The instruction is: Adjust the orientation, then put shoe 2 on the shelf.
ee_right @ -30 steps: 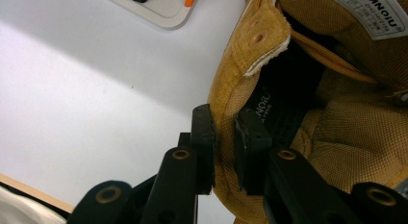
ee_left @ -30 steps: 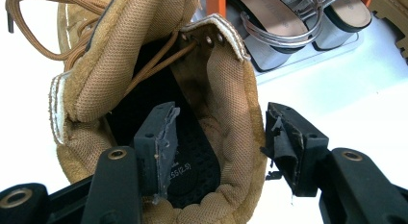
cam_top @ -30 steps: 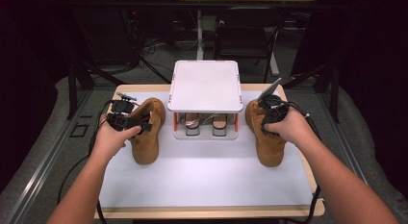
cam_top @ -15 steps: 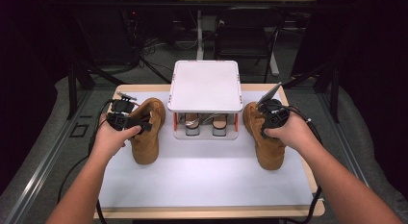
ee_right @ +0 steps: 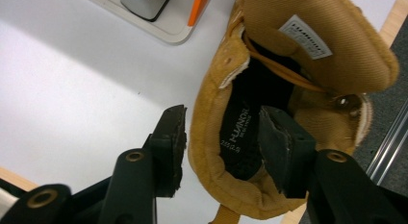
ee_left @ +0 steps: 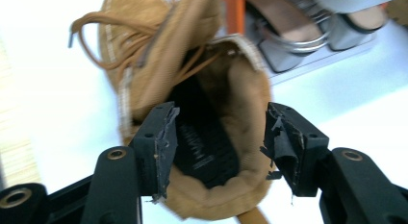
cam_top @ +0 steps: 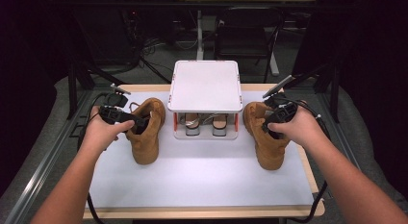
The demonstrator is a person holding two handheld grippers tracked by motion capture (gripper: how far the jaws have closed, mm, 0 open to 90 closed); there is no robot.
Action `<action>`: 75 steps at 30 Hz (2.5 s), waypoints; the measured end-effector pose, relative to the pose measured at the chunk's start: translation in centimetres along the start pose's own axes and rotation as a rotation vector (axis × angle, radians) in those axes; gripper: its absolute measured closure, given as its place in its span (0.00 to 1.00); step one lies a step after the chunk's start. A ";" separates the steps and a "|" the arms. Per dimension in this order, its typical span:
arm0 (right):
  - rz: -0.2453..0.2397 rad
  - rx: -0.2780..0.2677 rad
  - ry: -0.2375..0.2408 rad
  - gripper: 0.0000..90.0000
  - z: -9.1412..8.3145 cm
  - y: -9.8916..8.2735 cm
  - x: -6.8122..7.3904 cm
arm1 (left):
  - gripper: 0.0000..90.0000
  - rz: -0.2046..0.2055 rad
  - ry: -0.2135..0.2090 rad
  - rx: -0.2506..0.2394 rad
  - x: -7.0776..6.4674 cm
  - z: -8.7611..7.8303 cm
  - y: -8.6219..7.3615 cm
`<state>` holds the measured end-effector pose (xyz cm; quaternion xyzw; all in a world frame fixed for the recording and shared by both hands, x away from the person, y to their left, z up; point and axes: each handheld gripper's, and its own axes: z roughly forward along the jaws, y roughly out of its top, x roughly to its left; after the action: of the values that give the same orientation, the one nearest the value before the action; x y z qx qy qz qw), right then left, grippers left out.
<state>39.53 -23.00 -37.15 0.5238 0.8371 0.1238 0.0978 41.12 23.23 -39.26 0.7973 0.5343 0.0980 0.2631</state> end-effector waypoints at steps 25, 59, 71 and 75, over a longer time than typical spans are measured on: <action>0.004 -0.075 -0.063 0.61 -0.9 -0.4 -2.8 | 0.59 -0.061 0.038 0.112 2.8 0.6 0.6; 0.052 -0.002 -0.056 0.60 1.0 -1.7 -5.5 | 0.68 -0.019 0.096 0.257 2.9 5.5 0.7; 0.061 -0.010 -0.060 0.60 1.3 -1.7 -6.0 | 0.74 -0.027 0.094 0.295 3.2 6.8 0.6; 0.068 -0.014 -0.060 0.61 1.5 -1.6 -6.2 | 0.75 -0.039 0.086 0.304 3.2 6.9 0.6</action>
<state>41.30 -29.07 -38.83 0.5547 0.8146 0.1170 0.1225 45.95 23.81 -45.21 0.8125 0.5691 0.0448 0.1185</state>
